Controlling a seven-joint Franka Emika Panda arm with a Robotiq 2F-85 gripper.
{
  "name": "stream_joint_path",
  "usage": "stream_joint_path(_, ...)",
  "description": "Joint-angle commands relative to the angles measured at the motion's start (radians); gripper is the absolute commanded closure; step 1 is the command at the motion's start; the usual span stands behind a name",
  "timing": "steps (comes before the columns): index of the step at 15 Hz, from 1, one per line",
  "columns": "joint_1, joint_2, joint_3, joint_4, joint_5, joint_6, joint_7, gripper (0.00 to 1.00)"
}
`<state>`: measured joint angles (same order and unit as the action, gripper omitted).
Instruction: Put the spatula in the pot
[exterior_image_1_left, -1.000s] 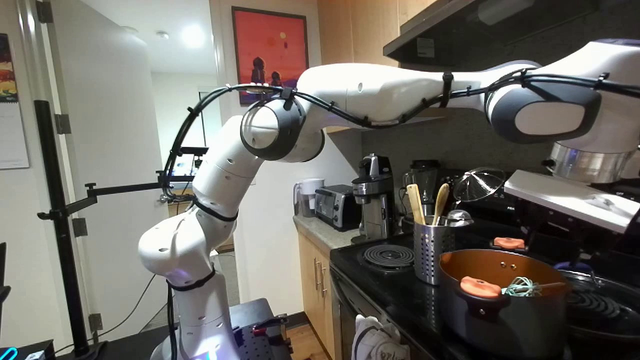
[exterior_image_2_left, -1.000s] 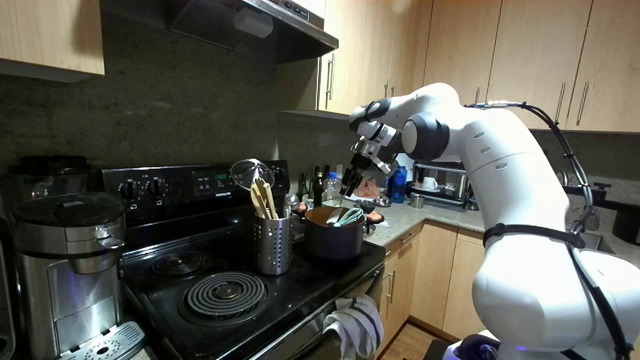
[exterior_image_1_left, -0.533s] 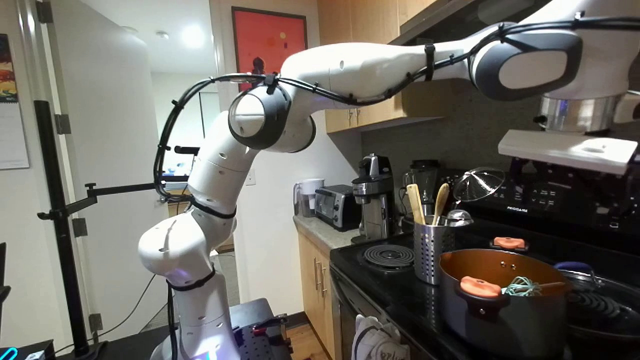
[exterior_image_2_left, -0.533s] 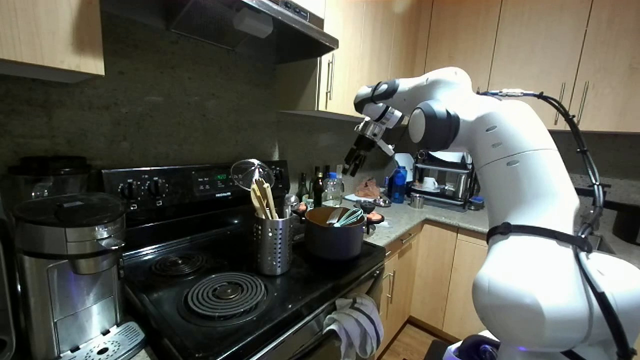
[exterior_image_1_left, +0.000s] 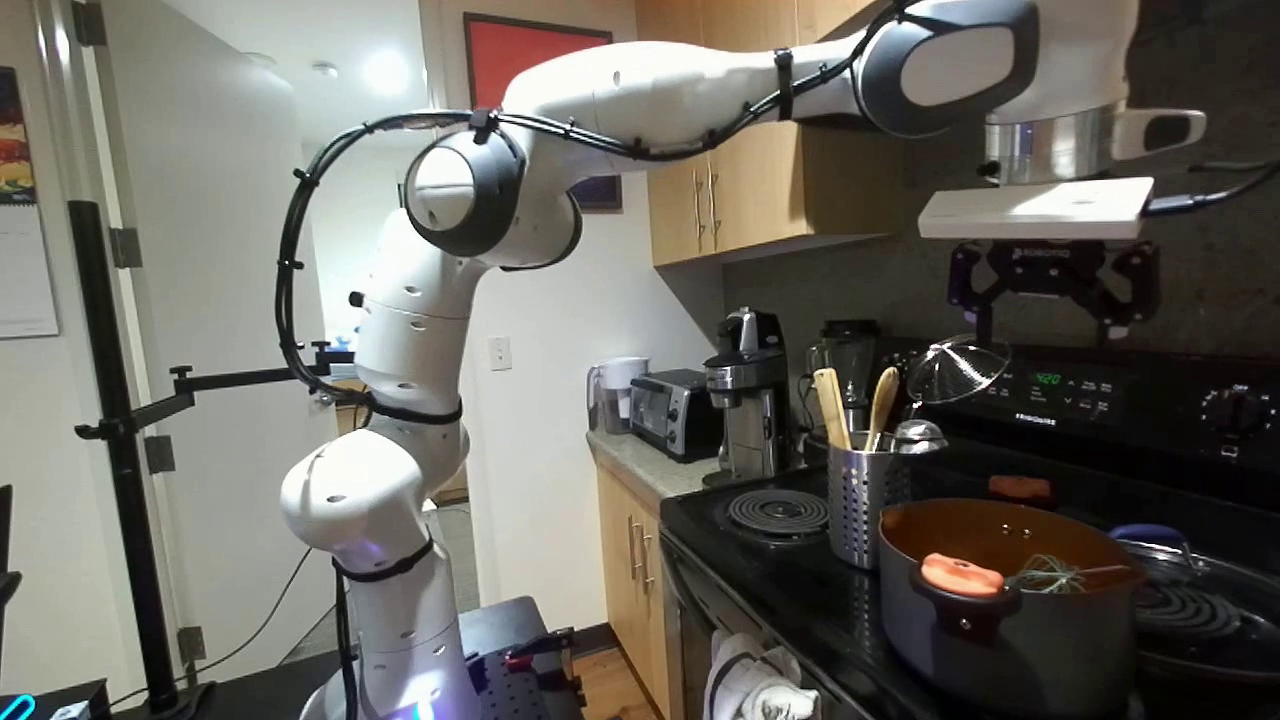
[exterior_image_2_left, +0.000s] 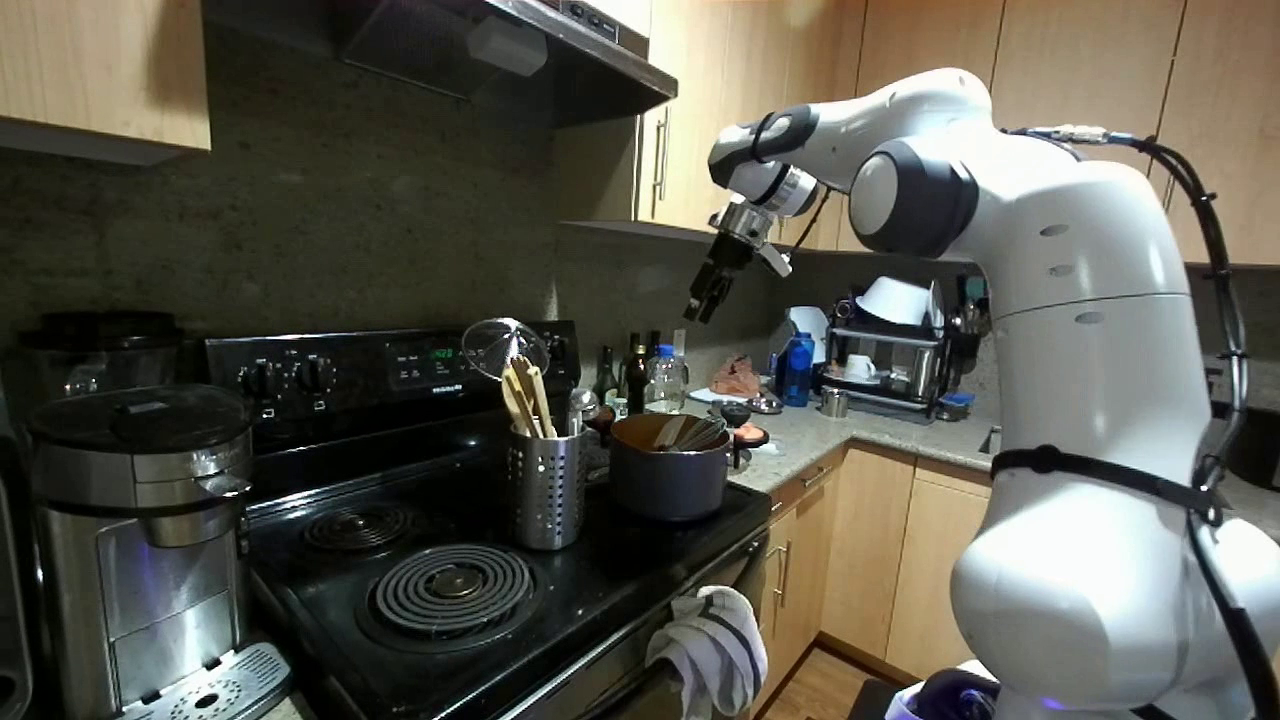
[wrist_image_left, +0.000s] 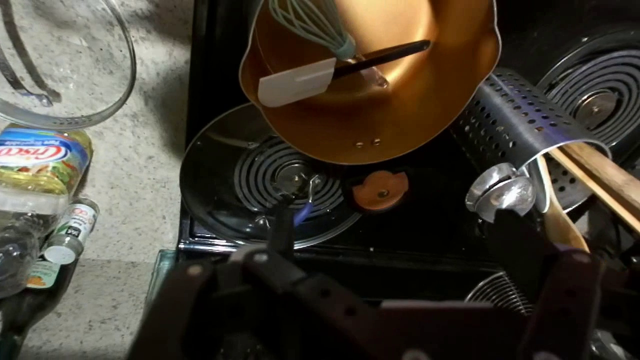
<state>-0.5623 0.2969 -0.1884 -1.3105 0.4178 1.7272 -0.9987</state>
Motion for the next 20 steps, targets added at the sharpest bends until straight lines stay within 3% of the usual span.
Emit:
stream_joint_path(1,0.049,-0.173,0.002,-0.22,-0.077,0.088,-0.029,0.0)
stream_joint_path(6,0.094,-0.32,0.011,-0.4,-0.205,0.164,-0.008,0.0)
stream_joint_path(7,0.146,-0.338,-0.032,-0.426,-0.233,0.161,0.001,0.0)
stream_joint_path(14,0.252,-0.508,-0.037,-0.667,-0.43,0.255,0.089,0.0)
stream_joint_path(15,0.256,-0.42,-0.064,-0.551,-0.384,0.193,0.047,0.0)
stream_joint_path(20,0.278,-0.48,-0.065,-0.629,-0.416,0.222,0.07,0.0)
